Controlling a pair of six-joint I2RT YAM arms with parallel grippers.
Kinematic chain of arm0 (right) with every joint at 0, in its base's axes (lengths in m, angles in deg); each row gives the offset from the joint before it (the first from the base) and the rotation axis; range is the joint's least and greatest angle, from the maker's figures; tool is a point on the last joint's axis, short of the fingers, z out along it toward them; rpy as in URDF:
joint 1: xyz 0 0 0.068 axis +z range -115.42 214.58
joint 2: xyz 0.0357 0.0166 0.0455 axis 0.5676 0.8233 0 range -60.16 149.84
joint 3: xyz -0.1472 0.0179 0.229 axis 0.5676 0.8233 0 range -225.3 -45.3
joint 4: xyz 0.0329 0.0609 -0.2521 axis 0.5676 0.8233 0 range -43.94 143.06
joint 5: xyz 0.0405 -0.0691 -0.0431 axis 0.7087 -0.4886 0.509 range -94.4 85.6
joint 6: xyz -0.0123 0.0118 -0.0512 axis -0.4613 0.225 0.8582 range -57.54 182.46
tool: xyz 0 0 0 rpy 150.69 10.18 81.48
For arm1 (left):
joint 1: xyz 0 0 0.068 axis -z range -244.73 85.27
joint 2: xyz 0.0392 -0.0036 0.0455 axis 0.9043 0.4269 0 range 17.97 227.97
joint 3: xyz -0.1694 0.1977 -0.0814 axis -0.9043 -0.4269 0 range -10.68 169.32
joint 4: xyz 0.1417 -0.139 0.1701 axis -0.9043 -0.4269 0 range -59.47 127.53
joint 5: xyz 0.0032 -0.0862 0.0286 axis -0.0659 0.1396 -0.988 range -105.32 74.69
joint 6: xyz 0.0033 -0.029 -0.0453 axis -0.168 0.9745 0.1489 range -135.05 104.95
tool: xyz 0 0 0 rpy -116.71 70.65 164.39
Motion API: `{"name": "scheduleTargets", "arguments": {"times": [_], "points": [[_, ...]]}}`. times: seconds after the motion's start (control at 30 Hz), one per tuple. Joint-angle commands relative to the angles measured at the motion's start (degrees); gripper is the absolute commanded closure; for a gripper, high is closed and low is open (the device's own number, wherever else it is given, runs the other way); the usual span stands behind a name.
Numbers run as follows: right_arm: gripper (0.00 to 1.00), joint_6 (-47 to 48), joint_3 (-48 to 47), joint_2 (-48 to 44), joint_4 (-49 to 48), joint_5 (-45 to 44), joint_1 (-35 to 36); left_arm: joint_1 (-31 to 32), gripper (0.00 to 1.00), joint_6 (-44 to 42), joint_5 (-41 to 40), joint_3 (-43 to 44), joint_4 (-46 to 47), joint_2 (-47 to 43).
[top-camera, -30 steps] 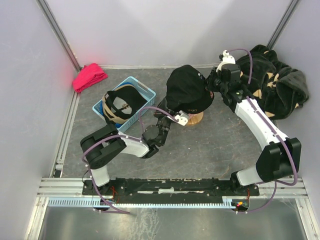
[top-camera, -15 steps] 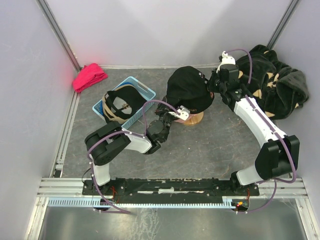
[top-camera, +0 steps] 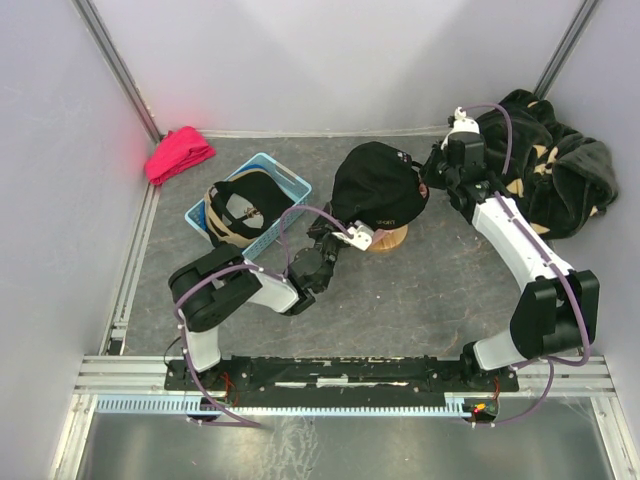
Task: Stack the hats
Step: Stack the hat on the hat.
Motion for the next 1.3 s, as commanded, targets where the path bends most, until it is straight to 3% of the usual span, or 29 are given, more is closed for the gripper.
{"name": "scheduleTargets", "arguments": {"times": [0.0, 0.4, 0.87, 1.1, 1.27], "points": [[0.84, -1.3, 0.3, -0.5, -2.7, -1.2, -2.3, 1.9, 0.97, 3.2, 0.4, -1.4, 6.0, -2.1], [0.84, -2.3, -0.3, -0.2, -2.3, 1.4, -4.3, 8.7, 0.97, -5.5, -2.5, 0.5, 10.7, 3.6], [0.83, -3.4, 0.0, 0.9, -3.0, 2.0, -6.0, 12.1, 0.96, -15.2, -8.4, 4.2, 15.3, 11.9], [0.83, -3.8, -0.3, 2.0, -2.9, 2.4, -6.4, 13.4, 0.76, -16.4, -9.6, 4.4, 18.8, 13.5], [0.83, -4.2, -0.4, 2.7, -3.0, 2.4, -6.7, 14.4, 0.67, -15.9, -10.2, 3.7, 18.8, 12.1]]}}
